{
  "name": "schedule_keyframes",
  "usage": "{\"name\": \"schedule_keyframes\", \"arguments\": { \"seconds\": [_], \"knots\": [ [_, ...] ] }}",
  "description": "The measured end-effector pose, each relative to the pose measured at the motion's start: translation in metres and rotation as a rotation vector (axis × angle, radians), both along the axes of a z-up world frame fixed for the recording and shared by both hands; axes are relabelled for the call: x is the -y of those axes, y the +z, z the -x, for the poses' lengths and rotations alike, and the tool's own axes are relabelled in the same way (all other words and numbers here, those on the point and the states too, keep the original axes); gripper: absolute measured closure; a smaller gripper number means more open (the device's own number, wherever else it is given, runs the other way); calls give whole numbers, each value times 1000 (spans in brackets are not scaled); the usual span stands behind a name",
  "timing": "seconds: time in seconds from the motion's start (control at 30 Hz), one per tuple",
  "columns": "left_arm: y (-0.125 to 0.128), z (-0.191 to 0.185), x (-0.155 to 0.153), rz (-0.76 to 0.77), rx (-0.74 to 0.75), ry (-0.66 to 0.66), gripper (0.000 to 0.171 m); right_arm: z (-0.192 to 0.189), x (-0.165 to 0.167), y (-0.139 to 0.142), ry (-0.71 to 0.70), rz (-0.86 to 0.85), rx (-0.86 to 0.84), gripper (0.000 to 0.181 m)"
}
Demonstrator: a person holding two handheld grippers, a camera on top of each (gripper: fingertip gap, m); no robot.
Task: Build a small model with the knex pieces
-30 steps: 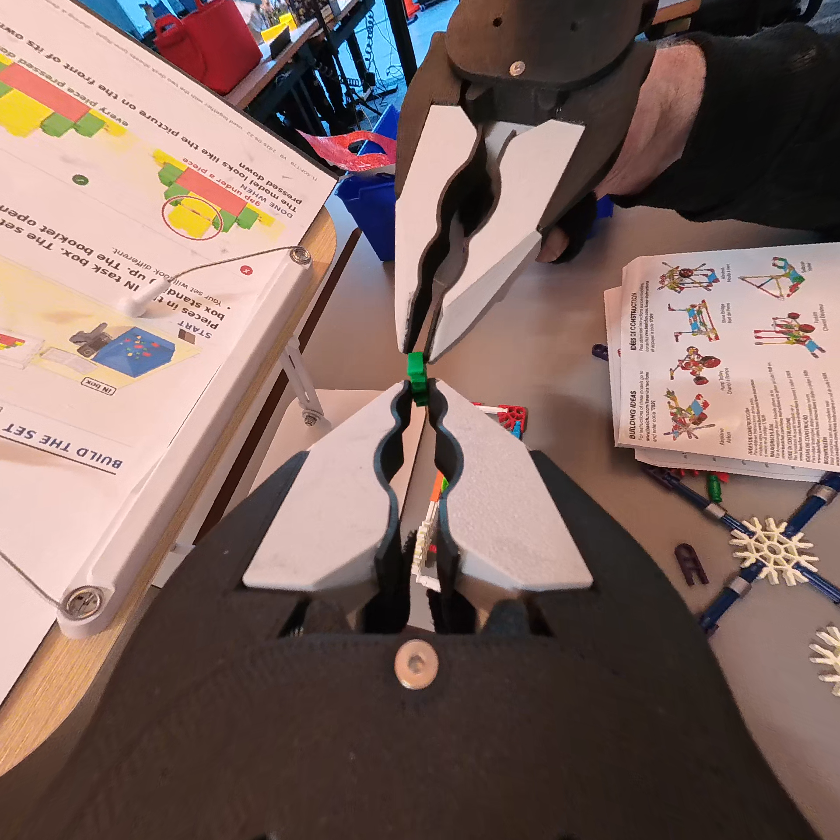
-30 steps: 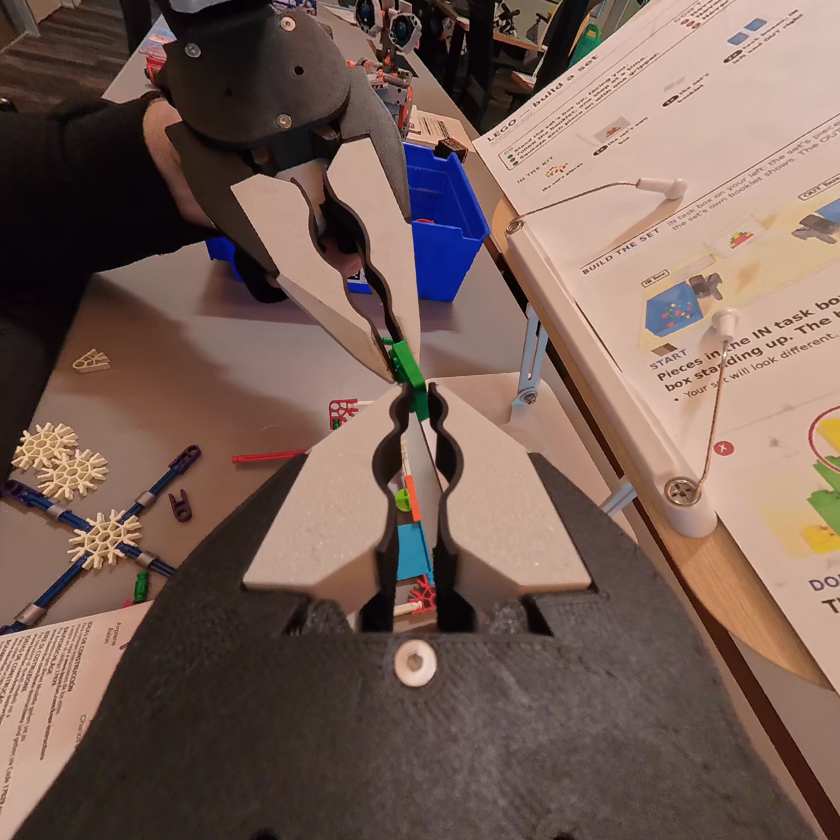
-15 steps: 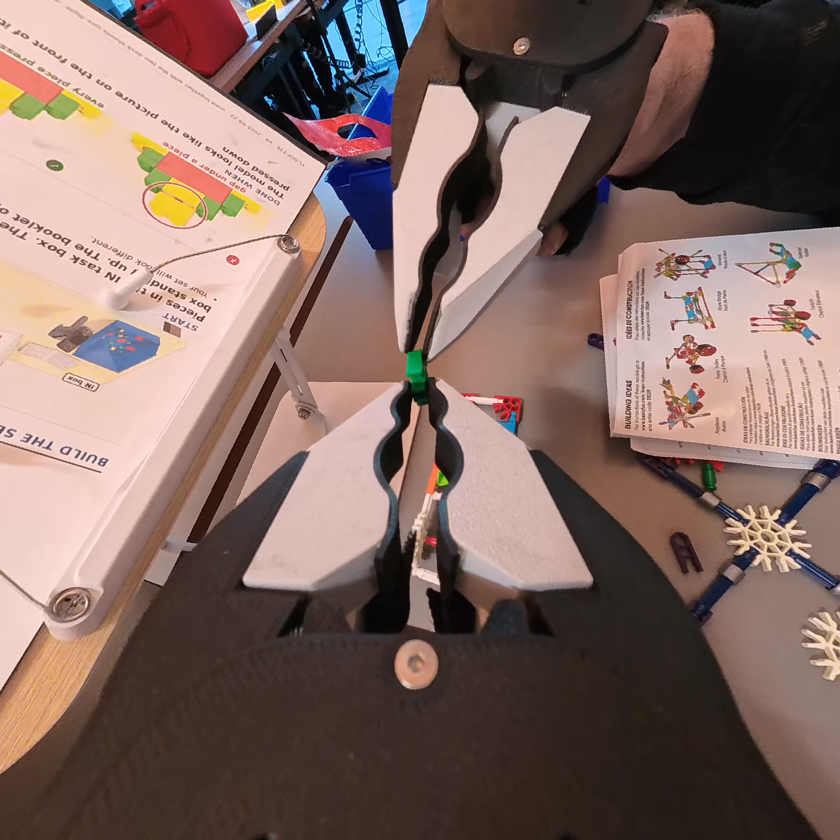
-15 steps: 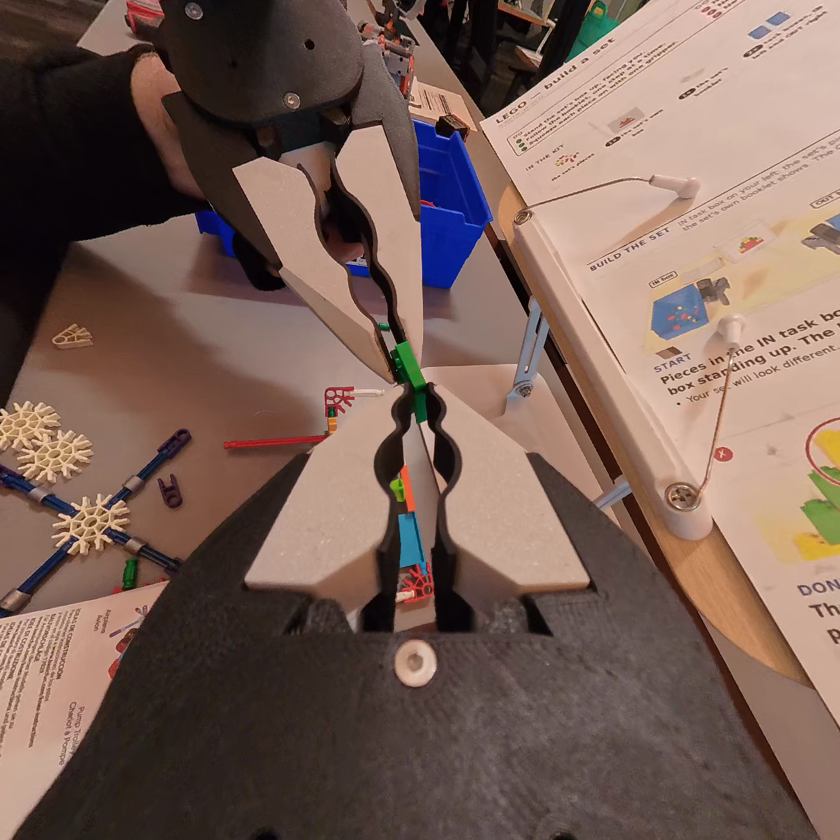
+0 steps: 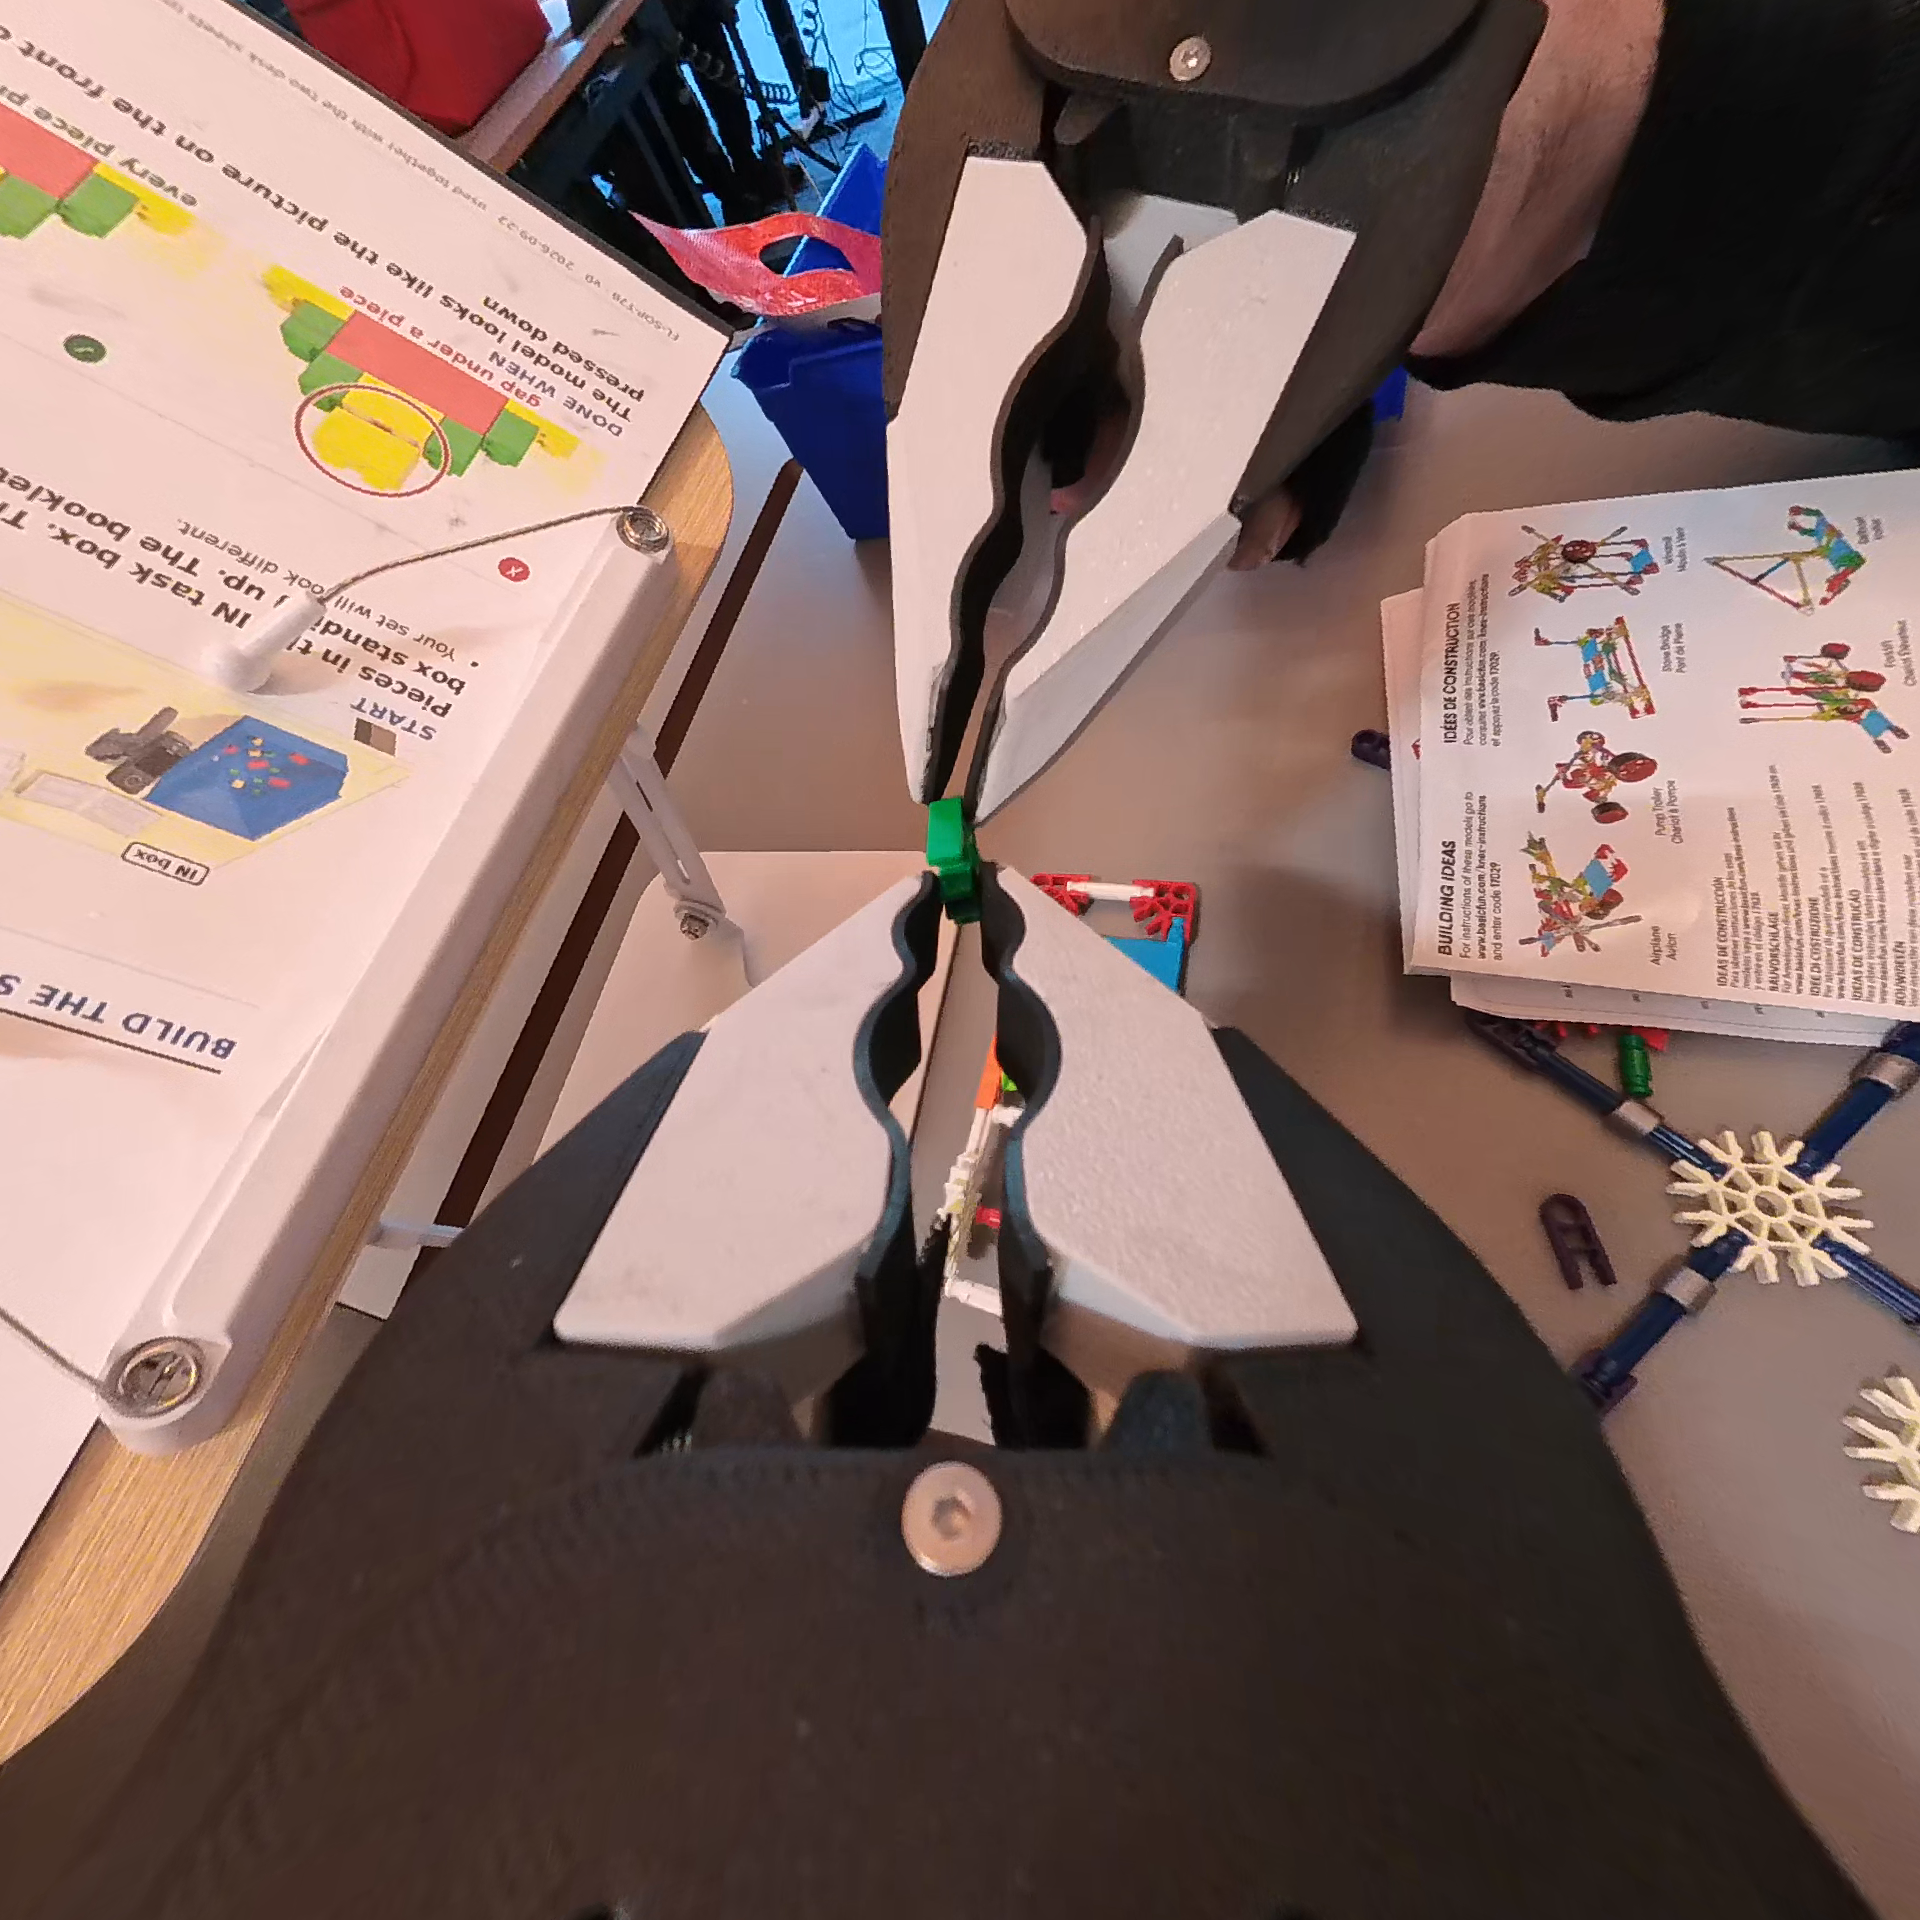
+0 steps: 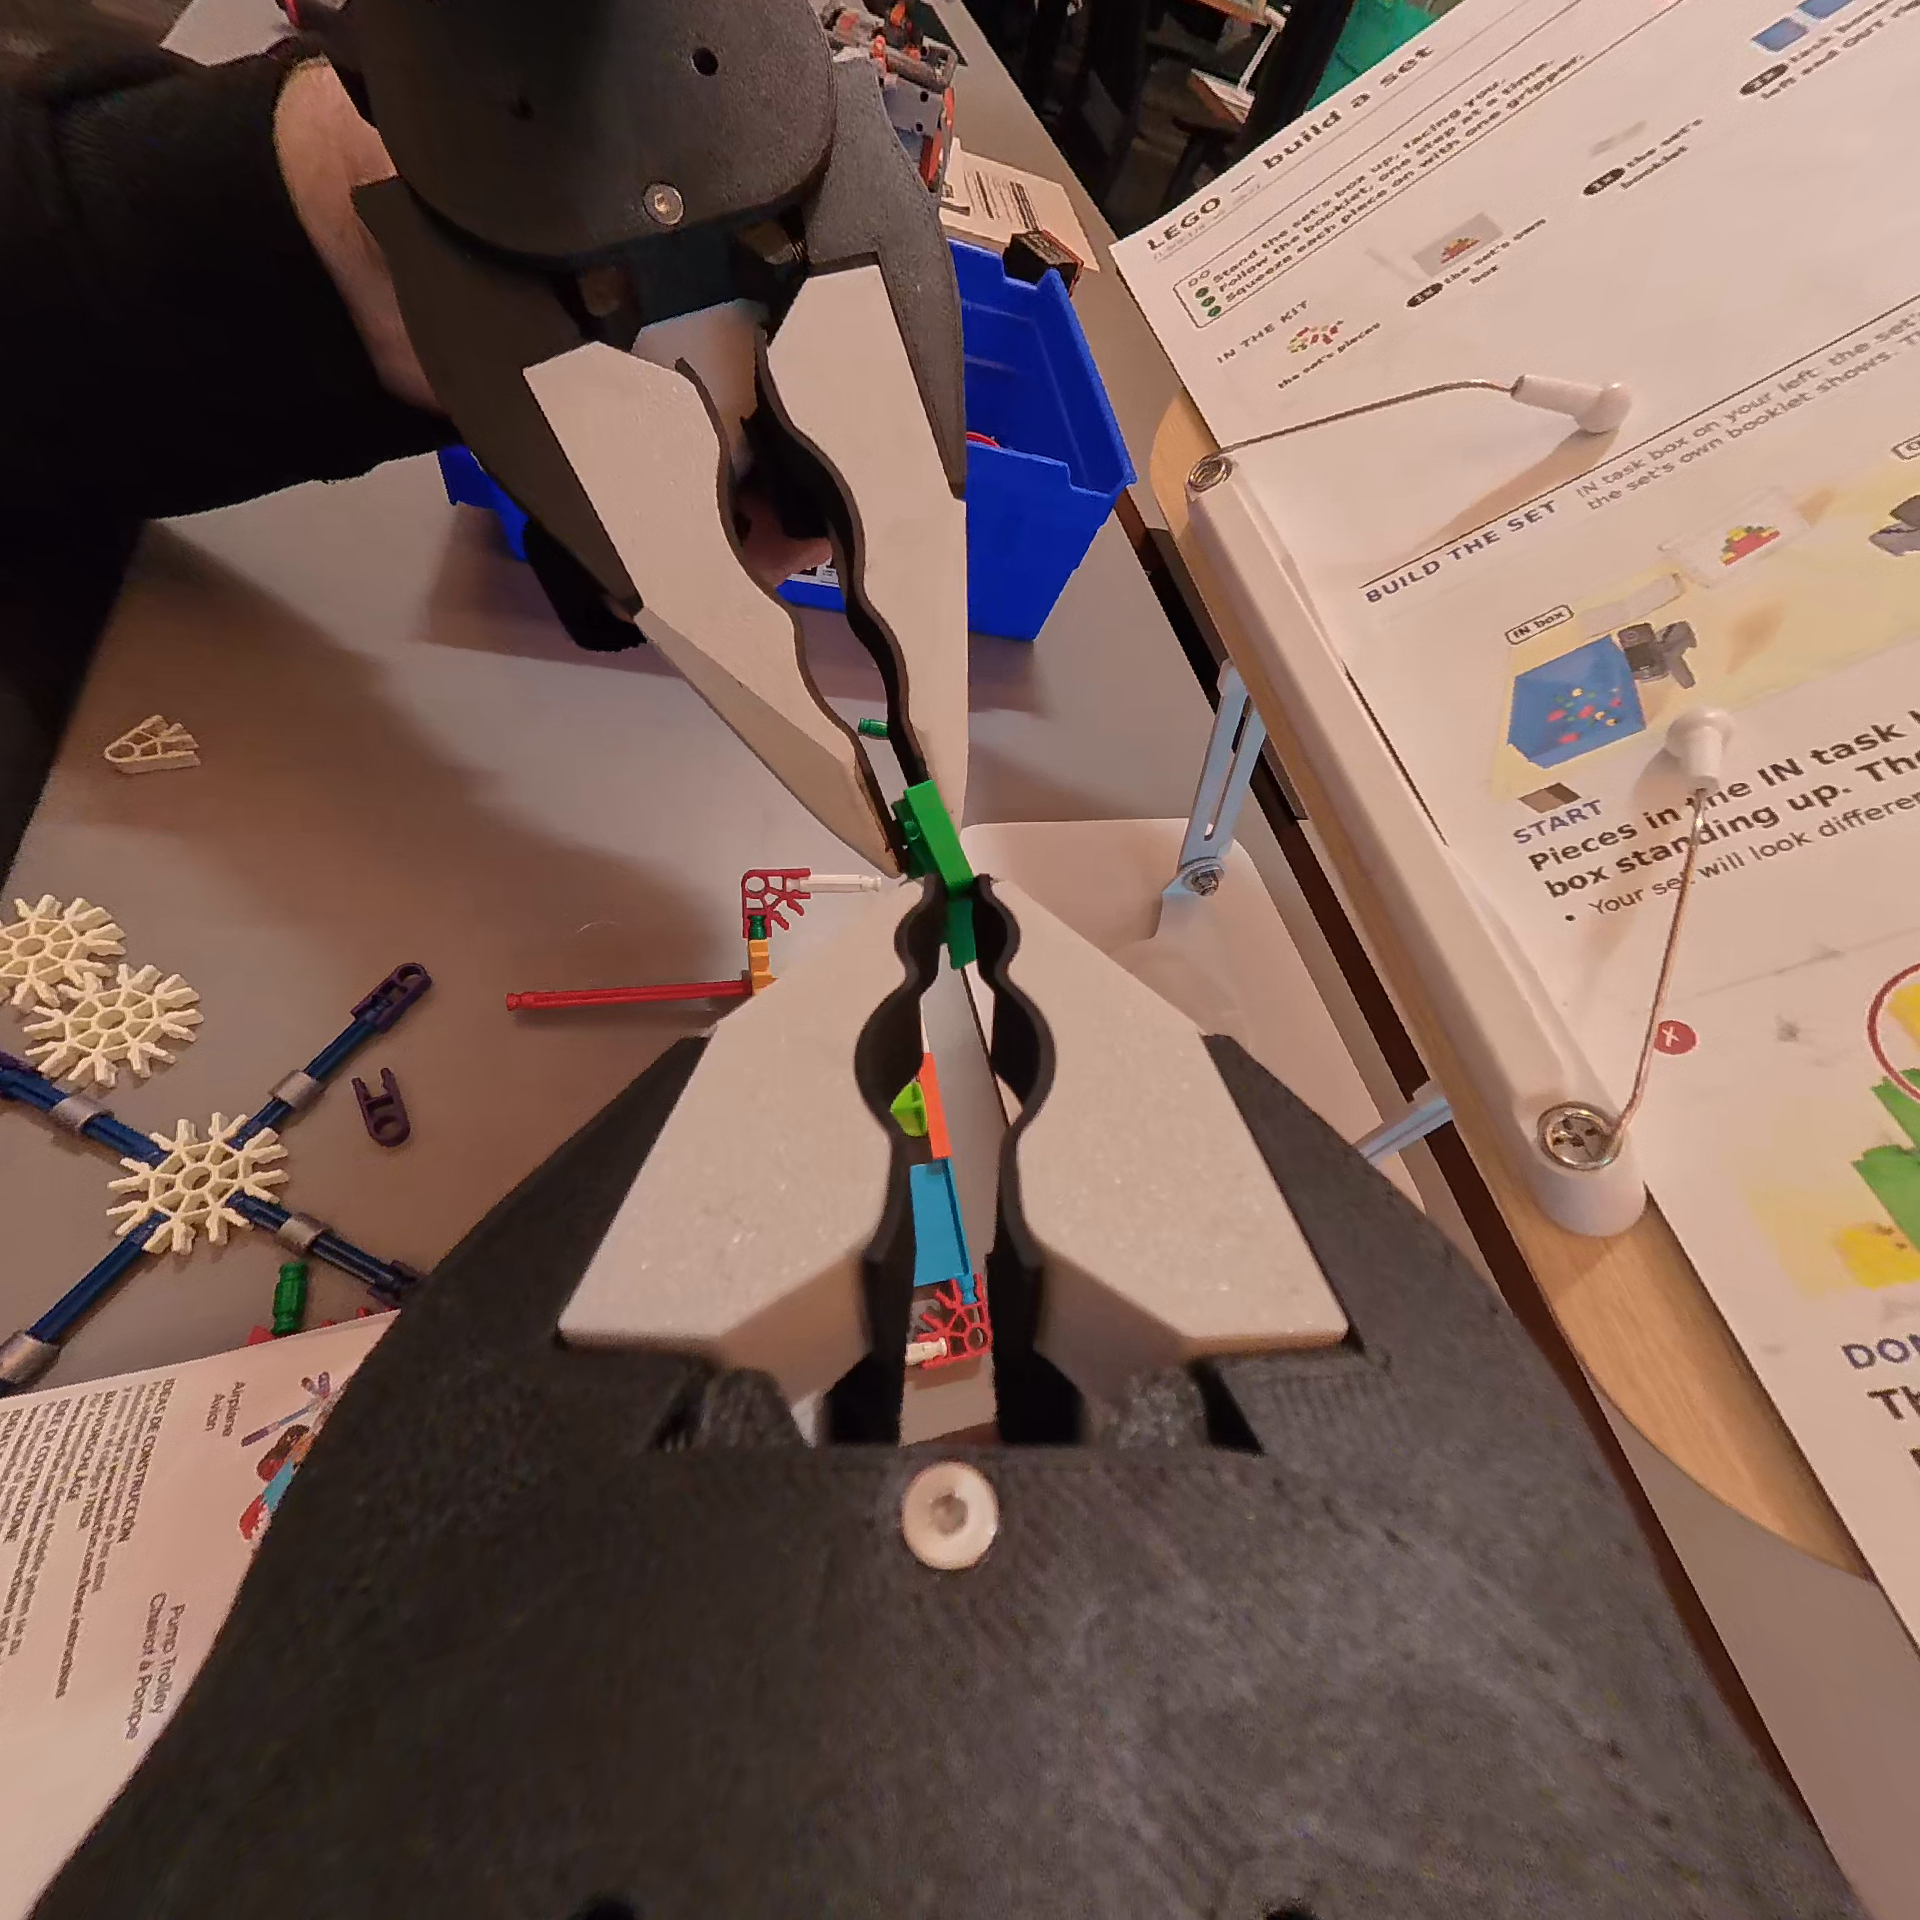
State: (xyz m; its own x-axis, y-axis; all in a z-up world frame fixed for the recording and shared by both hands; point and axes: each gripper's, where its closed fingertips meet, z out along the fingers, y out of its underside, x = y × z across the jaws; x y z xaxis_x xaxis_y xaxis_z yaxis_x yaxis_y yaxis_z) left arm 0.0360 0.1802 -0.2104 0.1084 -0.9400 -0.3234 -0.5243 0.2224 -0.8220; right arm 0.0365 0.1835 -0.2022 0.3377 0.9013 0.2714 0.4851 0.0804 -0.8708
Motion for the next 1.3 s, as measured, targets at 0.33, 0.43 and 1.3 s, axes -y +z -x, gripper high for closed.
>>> {"name": "schedule_keyframes", "arguments": {
  "seconds": [0.33, 0.43, 1.3],
  "knots": [
    [-4, 1, -1, 2, -21, 6, 168, 0, -1, -4, -2, -7, 17, 178],
    [-9, 2, -2, -10, -52, 13, 168, 0, -1, -9, -5, -10, 50, 178],
    [-78, 77, 12, 280, -133, 520, 143, 4, 4, -33, 26, 47, 129, 181]
  ]
}}
